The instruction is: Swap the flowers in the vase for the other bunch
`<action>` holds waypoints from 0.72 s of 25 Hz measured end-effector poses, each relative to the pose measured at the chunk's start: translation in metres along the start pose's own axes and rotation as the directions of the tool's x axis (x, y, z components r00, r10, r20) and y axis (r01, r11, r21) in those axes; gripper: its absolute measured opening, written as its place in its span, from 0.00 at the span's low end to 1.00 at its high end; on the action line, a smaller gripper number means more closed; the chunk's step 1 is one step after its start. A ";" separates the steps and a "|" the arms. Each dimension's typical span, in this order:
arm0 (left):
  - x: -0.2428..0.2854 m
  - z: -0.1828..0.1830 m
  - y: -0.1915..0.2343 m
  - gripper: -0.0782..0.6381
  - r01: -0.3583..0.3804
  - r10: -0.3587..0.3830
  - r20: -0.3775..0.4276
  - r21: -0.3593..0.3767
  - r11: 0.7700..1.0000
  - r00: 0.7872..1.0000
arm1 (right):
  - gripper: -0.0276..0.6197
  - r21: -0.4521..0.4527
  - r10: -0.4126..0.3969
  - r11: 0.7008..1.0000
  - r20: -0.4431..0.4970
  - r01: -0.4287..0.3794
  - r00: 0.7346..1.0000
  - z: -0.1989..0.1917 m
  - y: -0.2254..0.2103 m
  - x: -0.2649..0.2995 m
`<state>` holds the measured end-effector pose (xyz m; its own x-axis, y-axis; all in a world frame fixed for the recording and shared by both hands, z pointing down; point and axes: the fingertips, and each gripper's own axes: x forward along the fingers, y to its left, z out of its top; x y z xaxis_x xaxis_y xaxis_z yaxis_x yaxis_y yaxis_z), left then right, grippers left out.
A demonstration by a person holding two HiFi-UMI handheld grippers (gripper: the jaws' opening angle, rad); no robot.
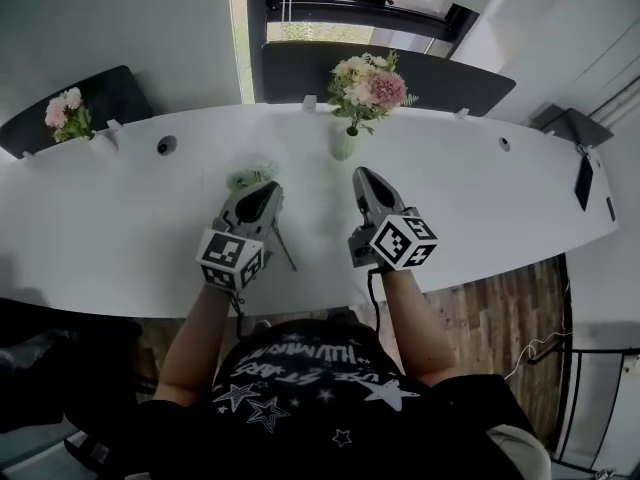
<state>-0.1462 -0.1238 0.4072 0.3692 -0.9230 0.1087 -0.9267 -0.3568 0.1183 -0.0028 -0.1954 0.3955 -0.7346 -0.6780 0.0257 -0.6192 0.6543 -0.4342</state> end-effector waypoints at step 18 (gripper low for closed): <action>-0.067 -0.010 -0.020 0.12 0.234 -0.234 -0.007 0.008 0.972 0.972 | 0.05 -0.081 -0.202 0.976 0.024 0.203 0.979 -0.040 0.082 -0.096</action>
<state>-0.1518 -0.0538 0.4079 0.5763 -0.8128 0.0852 -0.8151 -0.5641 0.1323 0.0061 -0.0631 0.3932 -0.5877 -0.8039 0.0914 -0.7758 0.5279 -0.3456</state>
